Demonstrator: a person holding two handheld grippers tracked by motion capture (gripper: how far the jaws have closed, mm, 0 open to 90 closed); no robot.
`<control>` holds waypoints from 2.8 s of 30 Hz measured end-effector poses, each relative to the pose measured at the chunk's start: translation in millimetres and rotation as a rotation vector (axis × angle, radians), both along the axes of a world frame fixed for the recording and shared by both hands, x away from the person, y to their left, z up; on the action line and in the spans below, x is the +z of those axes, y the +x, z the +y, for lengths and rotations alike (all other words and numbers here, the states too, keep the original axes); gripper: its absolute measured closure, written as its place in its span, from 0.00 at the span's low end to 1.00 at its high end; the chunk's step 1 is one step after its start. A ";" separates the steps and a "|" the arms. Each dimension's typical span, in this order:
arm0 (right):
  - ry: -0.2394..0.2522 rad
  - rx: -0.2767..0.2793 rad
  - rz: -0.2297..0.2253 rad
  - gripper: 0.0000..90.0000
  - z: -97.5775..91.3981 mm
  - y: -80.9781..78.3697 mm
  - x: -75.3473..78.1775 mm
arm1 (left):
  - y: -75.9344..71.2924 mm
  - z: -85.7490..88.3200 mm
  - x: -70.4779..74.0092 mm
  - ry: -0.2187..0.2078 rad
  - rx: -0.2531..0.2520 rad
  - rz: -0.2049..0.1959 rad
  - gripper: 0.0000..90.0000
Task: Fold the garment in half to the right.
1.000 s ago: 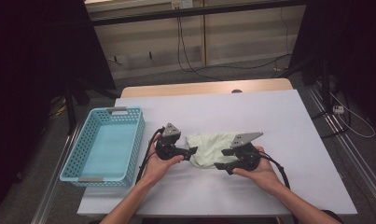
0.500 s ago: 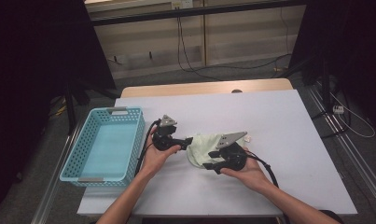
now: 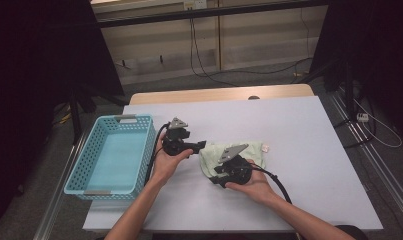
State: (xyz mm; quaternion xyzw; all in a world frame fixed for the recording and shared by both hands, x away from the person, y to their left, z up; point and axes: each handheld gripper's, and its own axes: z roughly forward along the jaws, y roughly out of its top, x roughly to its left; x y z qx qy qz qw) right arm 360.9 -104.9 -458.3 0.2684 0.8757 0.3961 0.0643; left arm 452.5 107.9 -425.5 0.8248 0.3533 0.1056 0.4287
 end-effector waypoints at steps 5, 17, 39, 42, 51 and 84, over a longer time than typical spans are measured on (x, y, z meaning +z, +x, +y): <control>-0.009 -0.008 -0.014 0.62 2.1 -3.2 -0.8 | 4.0 1.2 -6.2 -0.003 0.000 0.025 0.31; -0.007 -0.009 -0.024 0.62 2.2 -4.4 -1.9 | 11.3 -2.8 -24.5 -0.003 0.003 0.105 0.50; -0.019 -0.011 -0.026 0.62 3.7 -4.3 -0.8 | 0.6 -17.9 -35.2 -0.005 -0.016 0.132 0.82; -0.026 -0.006 -0.031 0.62 4.0 -4.3 0.0 | -0.2 -17.4 -35.4 -0.007 -0.022 0.119 0.86; -0.062 -0.009 -0.062 0.62 6.2 -7.0 1.3 | -2.4 -16.0 -32.1 -0.010 0.009 0.076 0.87; -0.043 -0.067 -0.034 0.99 12.3 -4.3 5.1 | -2.8 -12.6 -27.7 -0.083 0.035 0.077 0.87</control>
